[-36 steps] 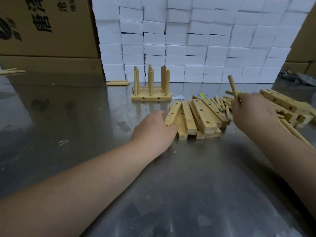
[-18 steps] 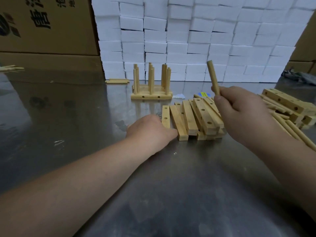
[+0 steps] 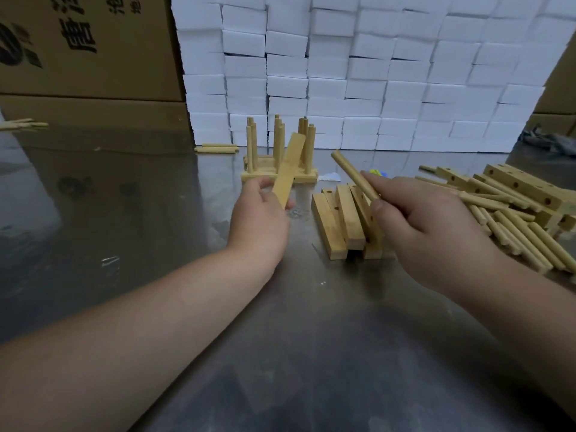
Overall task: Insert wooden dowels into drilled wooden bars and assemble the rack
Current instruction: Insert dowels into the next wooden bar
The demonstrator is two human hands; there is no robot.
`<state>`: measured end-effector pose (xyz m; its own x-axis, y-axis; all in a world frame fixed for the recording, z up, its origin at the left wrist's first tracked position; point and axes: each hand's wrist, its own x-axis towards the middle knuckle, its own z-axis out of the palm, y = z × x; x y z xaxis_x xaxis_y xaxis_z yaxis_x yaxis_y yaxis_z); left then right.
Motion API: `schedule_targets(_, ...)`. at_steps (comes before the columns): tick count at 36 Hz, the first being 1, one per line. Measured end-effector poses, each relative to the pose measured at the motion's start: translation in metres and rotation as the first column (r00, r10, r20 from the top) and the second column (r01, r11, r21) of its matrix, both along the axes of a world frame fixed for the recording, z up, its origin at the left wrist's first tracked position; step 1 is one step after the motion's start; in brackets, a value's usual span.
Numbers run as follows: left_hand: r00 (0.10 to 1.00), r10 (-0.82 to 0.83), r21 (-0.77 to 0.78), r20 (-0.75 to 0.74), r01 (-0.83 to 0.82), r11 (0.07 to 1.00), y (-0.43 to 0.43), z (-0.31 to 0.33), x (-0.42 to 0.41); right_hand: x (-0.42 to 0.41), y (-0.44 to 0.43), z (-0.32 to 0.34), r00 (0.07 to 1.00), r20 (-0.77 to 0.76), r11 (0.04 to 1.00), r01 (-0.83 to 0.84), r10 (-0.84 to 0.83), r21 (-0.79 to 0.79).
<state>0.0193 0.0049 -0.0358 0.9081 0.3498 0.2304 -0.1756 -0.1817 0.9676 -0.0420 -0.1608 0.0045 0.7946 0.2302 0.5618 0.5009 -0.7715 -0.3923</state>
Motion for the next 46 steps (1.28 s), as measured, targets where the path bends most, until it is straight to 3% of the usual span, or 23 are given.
schedule_targets(5, 0.984, -0.179, -0.418, 0.011, 0.167, 0.893, -0.005, 0.007, -0.005, 0.001, -0.002, -0.003, 0.996, -0.036, 0.997, -0.075, 0.076, 0.021)
schedule_targets(11, 0.899, -0.430, -0.557, 0.084, 0.400, 0.728, -0.006, 0.007, -0.011, 0.002, -0.002, -0.005, 0.992, -0.032, 0.992, -0.123, 0.123, 0.018)
schedule_targets(16, 0.873, -0.481, -0.627, 0.078, 0.418, 0.657, -0.005, 0.009, -0.014, -0.001, 0.002, -0.003, 0.987, -0.124, 0.995, -0.103, 0.104, 0.014)
schedule_targets(24, 0.852, -0.524, -0.523, 0.014, 0.452, 0.722, -0.009, 0.008, -0.019, -0.002, 0.002, -0.001, 0.994, 0.044, 0.993, -0.099, 0.102, -0.068)
schedule_targets(32, 0.845, -0.532, -0.489, 0.056, 0.488, 0.723, -0.014, 0.009, -0.025, 0.000, -0.001, -0.003, 0.997, 0.014, 0.996, -0.072, 0.073, -0.047)
schedule_targets(40, 0.879, -0.469, -0.275, 0.083, 0.472, 0.838, -0.017, 0.006, -0.027, -0.002, 0.002, -0.002, 0.997, 0.053, 0.998, -0.061, 0.062, -0.024)
schedule_targets(46, 0.892, -0.442, -0.249, 0.094, 0.451, 0.857, -0.017, 0.006, -0.028, 0.001, 0.001, -0.003, 0.998, 0.035, 0.998, -0.058, 0.059, -0.033)
